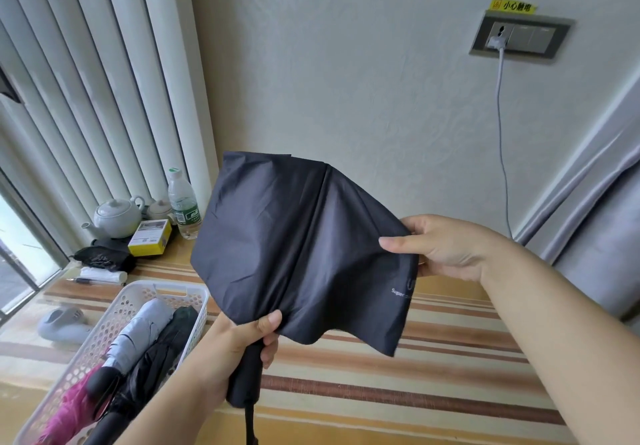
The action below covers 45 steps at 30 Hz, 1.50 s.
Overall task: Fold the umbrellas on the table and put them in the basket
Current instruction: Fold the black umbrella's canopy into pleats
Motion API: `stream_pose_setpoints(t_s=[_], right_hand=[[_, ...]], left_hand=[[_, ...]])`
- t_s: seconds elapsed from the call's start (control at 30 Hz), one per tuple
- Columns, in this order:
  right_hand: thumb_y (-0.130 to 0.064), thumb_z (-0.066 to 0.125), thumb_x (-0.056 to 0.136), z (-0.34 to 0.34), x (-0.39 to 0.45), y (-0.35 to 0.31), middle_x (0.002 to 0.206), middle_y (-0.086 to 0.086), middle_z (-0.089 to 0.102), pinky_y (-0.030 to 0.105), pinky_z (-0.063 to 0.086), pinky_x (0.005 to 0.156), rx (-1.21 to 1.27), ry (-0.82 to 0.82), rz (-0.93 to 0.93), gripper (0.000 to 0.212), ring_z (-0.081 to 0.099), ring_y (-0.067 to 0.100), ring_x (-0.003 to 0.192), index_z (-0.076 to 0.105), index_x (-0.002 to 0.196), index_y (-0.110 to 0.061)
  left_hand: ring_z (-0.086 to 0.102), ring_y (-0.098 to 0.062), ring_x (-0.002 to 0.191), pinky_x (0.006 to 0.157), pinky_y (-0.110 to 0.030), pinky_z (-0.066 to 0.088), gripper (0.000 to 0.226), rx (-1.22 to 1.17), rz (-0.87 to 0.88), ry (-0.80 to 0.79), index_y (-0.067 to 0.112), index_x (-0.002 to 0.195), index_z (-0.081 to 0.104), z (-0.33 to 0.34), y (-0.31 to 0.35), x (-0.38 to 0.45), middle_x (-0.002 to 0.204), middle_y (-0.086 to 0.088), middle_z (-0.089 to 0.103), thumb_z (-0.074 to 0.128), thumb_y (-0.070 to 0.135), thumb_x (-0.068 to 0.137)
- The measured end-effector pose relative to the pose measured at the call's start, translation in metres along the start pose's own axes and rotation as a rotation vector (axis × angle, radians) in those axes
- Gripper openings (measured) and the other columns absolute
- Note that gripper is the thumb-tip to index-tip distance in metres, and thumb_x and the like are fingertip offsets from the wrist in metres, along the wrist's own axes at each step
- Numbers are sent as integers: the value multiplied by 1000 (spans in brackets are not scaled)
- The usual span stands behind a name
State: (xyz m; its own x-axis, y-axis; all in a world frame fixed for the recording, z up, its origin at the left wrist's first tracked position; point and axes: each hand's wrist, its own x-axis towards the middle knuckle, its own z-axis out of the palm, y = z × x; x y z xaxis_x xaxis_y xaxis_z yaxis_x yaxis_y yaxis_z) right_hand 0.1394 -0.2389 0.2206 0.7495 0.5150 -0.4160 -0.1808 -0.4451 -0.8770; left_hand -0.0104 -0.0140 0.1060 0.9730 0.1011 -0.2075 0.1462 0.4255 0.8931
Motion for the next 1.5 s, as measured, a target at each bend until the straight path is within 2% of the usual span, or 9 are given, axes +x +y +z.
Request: stream_pose_setpoints(t_s=[0.2,0.37,0.5,0.67,0.83,0.97,1.17,1.33,1.5], right_hand=[[3,59,90,-5,2,-4,62,-2,62,13,37,46,46,218,-280,17,44,4,46,65,95,-11],[-12,56,94,-2,0,-9,85,-1,66,26,44,74,83,123,-274,13,57,12,79,64,102,-18],[-24,44,101,7,2,-11,86,1,65,29,46,68,8,228,-284,23,57,15,75,66,97,-20],[-19,58,94,8,0,-12,91,14,70,34,51,78,-53,217,-330,16,62,21,80,62,108,-24],[-9,65,88,8,-1,-10,82,6,69,38,52,89,-112,191,-356,32,66,23,83,60,111,-30],[-11,63,91,6,1,-10,68,-2,66,37,51,84,-304,360,-439,25,64,20,73,62,101,-34],[-3,47,98,19,3,-11,73,3,62,20,49,61,532,309,-442,18,56,13,67,57,89,-16],[-32,44,98,20,-2,-15,89,-16,71,17,47,71,71,298,-428,23,64,-1,82,67,93,-31],[-56,58,71,11,-17,-25,94,5,73,37,51,82,-185,212,-416,34,66,16,81,63,100,-39]], left_hand=[[39,-15,42,41,-22,37,60,-48,-13,33,8,73,39,-6,1,4,52,-4,39,90,30,53],[39,-15,44,42,-25,37,78,-101,5,36,12,84,45,-7,-2,4,56,-4,40,96,38,32],[40,-15,44,42,-25,37,75,-77,6,28,10,82,43,-7,-3,2,56,-4,41,95,37,35],[40,-16,45,43,-25,37,44,-79,21,39,11,79,48,-7,-5,4,57,-5,41,81,26,53],[40,-16,46,44,-25,37,36,-51,43,61,9,86,46,-6,-4,6,57,-4,42,74,19,66],[40,-17,46,43,-25,37,28,-43,71,73,8,83,45,-6,-3,9,56,-4,42,68,16,69],[37,-14,43,41,-24,37,34,-183,103,55,9,95,47,-3,-3,14,56,-3,37,68,15,69],[37,-15,43,41,-25,37,55,-169,93,-2,9,95,49,-3,-1,13,57,-4,37,85,21,56],[38,-14,43,40,-25,37,81,-190,89,18,10,93,49,-2,1,11,56,-3,37,96,35,32]])
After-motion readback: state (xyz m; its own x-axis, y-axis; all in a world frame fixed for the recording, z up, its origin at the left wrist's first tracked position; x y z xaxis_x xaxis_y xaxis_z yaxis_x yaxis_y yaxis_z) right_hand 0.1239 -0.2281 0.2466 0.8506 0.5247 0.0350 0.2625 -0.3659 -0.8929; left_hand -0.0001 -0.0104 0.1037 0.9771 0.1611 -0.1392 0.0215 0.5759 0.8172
